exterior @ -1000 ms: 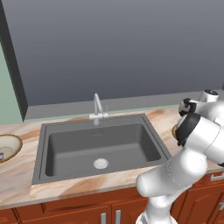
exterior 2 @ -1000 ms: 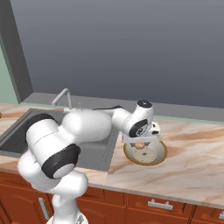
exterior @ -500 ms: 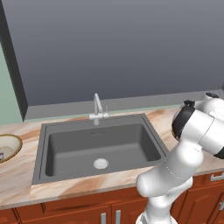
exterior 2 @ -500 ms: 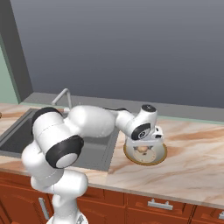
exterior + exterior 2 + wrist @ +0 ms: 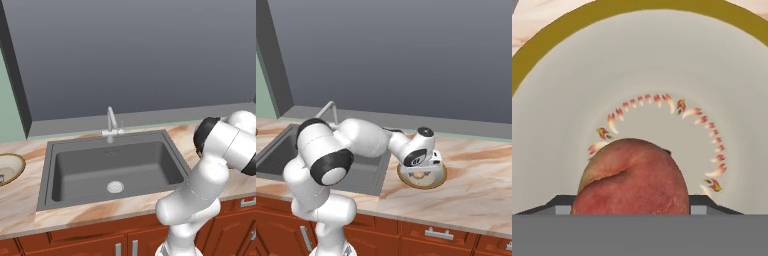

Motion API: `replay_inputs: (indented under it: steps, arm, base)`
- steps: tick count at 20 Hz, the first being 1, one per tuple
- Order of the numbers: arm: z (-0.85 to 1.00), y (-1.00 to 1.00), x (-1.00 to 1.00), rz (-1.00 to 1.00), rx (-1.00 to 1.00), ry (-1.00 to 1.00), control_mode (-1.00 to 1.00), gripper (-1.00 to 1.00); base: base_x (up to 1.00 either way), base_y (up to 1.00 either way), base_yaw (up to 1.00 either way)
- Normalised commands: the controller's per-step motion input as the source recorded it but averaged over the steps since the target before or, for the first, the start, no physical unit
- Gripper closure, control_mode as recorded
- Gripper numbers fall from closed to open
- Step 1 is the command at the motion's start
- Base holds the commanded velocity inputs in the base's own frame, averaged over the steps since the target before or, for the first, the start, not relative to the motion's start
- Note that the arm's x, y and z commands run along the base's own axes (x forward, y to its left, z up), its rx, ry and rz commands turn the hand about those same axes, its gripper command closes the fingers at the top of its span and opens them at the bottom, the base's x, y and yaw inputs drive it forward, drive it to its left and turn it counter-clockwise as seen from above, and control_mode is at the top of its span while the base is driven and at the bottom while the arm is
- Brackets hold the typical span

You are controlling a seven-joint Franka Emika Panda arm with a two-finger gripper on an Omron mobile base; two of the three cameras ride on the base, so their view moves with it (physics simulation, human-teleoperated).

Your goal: Pick the garlics from the cabinet and place them in one bowl. Pick the peach from the sink and place it in the other bowl.

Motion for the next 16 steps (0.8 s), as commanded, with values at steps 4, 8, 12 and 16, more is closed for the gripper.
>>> replay_inputs:
  steps: [4,8,12,16]
  arm:
    - [-0.04,0.00,0.02,0.00,0.00,0.00,-1.00,-1.00]
    - [0.00,0.00,0.00,0.00,0.00,0.00,-1.00,-1.00]
    - [0.34,0.00,0.00,0.00,0.00,0.02,-1.00,-1.00]
    - [0.71,0.00,-0.11,-0.04,0.00,0.01,-1.00,-1.00]
  base:
    - [0.00,0.00,0.00]
    - [0.00,0.00,0.00]
    - [0.00,0.00,0.00]
    - [0.00,0.00,0.00]
